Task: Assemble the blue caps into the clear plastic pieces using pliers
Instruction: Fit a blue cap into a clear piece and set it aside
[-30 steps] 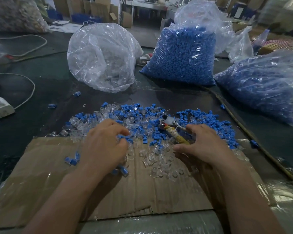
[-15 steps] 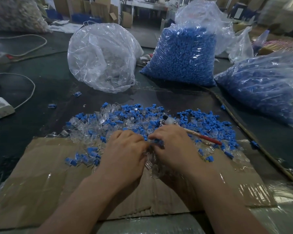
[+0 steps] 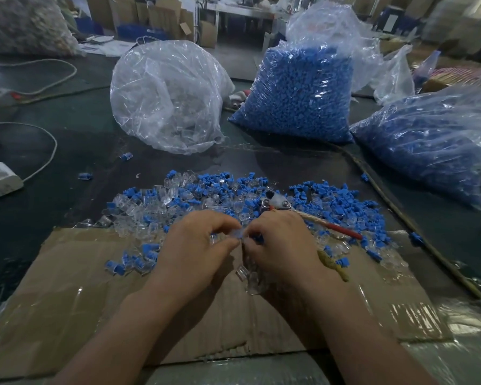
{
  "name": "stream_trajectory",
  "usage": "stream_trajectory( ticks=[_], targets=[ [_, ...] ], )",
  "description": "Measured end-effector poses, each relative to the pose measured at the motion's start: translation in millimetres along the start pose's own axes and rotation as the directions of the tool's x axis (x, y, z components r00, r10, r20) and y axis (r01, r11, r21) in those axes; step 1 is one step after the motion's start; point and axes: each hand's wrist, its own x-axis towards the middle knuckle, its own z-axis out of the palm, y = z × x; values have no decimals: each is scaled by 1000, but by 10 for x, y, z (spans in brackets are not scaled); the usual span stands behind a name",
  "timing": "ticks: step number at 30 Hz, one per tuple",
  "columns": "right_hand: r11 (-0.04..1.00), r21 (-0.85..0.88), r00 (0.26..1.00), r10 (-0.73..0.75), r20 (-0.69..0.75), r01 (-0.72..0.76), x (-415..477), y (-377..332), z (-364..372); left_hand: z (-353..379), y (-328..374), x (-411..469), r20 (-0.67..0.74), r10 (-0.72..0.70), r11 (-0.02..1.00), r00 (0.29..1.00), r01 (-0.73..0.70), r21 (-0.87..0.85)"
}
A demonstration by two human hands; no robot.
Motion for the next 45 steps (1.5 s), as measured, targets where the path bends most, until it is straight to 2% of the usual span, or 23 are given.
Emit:
stream_trajectory(
  ticks=[4,9,11,15,19,22,29,35,40,45],
  targets=[
    [997,71,998,-18,-68,23,-27,35,-23,-32,49,1,3,-100,974,995,98,-202],
    [968,252,983,34,-179,12,-51,42,-108,-55,74,7,14,-151,952,988,150,-267],
    [904,428,970,109,-217,-6,-85,41,-139,-44,73,0,16,-159,948,987,157,-278],
    [684,729,943,245,-227,-2,-140,16,-208,-31,93,2,14,-159,927,987,155,-341],
    [536,844,949,258,-182,16,-145,-40,-260,-48,128,-2,37,-149,880,988,150,-450],
    [488,872,961,225,-161,32,-150,-80,-252,-45,135,9,47,-168,862,985,170,-477],
    [509,861,982,156,-109,15,-148,-136,-202,-66,103,7,126,-168,814,978,209,-542],
    [505,863,982,153,-110,17,-161,-147,-203,-63,104,16,166,-199,696,966,258,-670],
    [615,788,978,159,-135,9,-176,-120,-180,-52,103,17,139,-259,655,956,280,-702],
    [793,607,958,132,-253,51,-192,-115,-135,-56,116,16,128,-279,634,952,283,-720]
  ],
)
